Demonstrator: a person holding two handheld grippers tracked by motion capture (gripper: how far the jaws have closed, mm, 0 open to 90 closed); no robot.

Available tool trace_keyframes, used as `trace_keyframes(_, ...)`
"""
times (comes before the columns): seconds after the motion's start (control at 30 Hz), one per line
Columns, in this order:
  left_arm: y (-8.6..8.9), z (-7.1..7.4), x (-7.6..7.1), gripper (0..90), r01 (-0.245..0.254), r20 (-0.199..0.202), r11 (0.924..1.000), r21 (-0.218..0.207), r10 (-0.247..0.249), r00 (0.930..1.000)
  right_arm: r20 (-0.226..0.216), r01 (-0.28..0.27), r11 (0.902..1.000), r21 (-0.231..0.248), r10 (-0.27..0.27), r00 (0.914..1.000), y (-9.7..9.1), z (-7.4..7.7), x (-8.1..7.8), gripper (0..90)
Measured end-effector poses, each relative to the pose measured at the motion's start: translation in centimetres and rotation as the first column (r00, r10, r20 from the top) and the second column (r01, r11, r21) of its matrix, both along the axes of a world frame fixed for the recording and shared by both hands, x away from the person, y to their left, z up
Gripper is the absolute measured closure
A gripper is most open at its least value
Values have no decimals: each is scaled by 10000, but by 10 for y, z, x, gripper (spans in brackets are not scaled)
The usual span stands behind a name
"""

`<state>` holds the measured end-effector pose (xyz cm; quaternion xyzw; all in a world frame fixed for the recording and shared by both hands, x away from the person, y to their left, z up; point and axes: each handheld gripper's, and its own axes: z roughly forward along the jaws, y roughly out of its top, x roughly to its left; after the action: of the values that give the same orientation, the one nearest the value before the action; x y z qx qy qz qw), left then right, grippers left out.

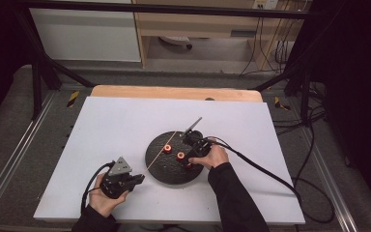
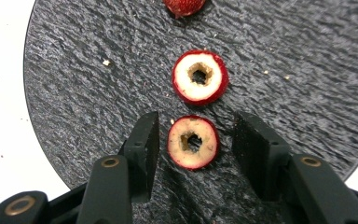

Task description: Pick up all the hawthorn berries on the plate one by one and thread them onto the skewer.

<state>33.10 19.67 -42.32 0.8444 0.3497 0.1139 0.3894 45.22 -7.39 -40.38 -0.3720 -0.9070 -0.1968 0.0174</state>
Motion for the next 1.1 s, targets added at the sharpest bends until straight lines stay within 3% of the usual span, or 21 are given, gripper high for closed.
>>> trace_keyframes(0.7,-2,0,0,884,21,-15,10000,23,-21,10000,-374,50,9997,-234,-59,9993,2,-6,3,618)
trace_keyframes(0.93,-1,0,-1,884,-93,46,10000,-16,93,9999,-130,313,9994,163,-311,9994,-5,9,-1,620)
trace_keyframes(1.1,-2,0,-2,884,-153,113,9998,-94,154,9998,251,607,9937,947,-633,9977,-15,23,-8,621)
